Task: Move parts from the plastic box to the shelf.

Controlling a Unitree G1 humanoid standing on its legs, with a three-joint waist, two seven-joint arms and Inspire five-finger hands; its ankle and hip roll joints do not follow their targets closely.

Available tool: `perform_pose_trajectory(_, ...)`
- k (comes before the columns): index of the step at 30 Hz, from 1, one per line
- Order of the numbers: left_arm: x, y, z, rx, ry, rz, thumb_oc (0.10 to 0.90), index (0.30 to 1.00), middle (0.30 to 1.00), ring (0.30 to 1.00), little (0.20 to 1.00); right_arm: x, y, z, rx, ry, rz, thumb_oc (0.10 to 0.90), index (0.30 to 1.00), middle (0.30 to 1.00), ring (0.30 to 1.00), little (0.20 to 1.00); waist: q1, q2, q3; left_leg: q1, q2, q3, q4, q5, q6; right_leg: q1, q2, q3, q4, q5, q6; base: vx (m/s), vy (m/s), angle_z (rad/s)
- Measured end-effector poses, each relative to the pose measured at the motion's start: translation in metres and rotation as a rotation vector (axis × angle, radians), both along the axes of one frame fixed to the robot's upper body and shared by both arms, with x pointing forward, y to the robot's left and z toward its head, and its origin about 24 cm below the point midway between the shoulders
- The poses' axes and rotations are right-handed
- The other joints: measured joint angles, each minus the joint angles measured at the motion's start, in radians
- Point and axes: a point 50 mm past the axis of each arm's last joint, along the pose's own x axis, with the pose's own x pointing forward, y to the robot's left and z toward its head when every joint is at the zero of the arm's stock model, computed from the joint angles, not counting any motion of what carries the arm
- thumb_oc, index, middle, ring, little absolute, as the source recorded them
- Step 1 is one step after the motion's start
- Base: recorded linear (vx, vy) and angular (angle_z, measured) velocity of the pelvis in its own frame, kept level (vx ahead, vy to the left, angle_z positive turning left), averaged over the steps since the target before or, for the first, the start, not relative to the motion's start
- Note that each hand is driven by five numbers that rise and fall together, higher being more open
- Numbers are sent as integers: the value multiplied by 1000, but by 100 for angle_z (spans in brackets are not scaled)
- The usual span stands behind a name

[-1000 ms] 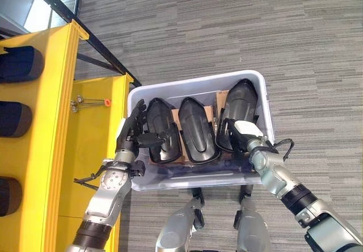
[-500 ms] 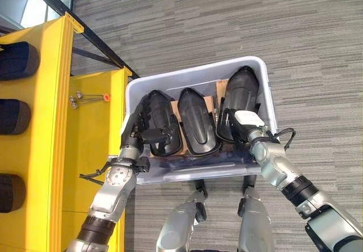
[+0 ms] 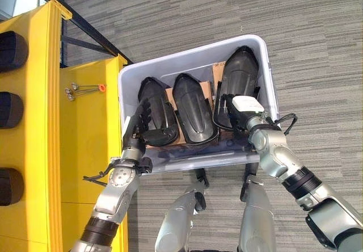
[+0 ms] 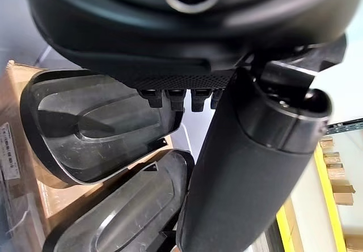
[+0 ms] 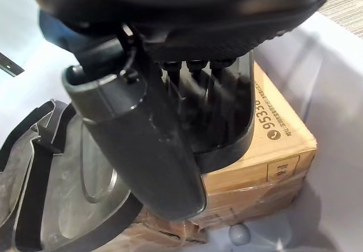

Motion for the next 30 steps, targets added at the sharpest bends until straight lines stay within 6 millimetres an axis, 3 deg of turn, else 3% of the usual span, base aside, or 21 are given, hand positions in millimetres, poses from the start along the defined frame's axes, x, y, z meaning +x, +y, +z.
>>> perform_pose_trajectory(10, -2, -9, 5, 0, -22, -33, 900, 1000, 1000, 1000, 1000, -5, 15, 30, -79, -114, 16, 900, 1000, 1000, 1000, 1000, -3, 0, 0, -140, 17, -12, 65, 0, -13, -141, 8, 5, 73, -18, -15, -44, -27, 1)
perform_pose_trajectory(18, -4, -8, 2, -2, -18, -30, 900, 1000, 1000, 1000, 1000, -9, 21, 36, -146, -130, 22, 900, 1000, 1000, 1000, 1000, 1, 1, 0, -168, 28, -22, 71, -1, -13, -166, 11, 3, 78, -22, -20, -18, -8, 2)
perform_pose_trajectory(24, -7, -6, 2, -4, -19, -27, 900, 1000, 1000, 1000, 1000, -12, 22, 46, -329, -113, 39, 900, 1000, 1000, 1000, 1000, 7, 1, -1, -171, 30, -24, 71, 3, -19, -166, 13, -1, 75, -21, -22, -3, -36, 0)
perform_pose_trajectory(30, -7, -7, 6, -5, -40, -33, 900, 1000, 1000, 1000, 1000, -12, 18, 50, -348, -99, 26, 900, 1000, 1000, 1000, 1000, 29, 1, -1, -171, 30, -28, 74, 4, -19, -161, 14, -5, 81, -20, -23, 5, -20, 2)
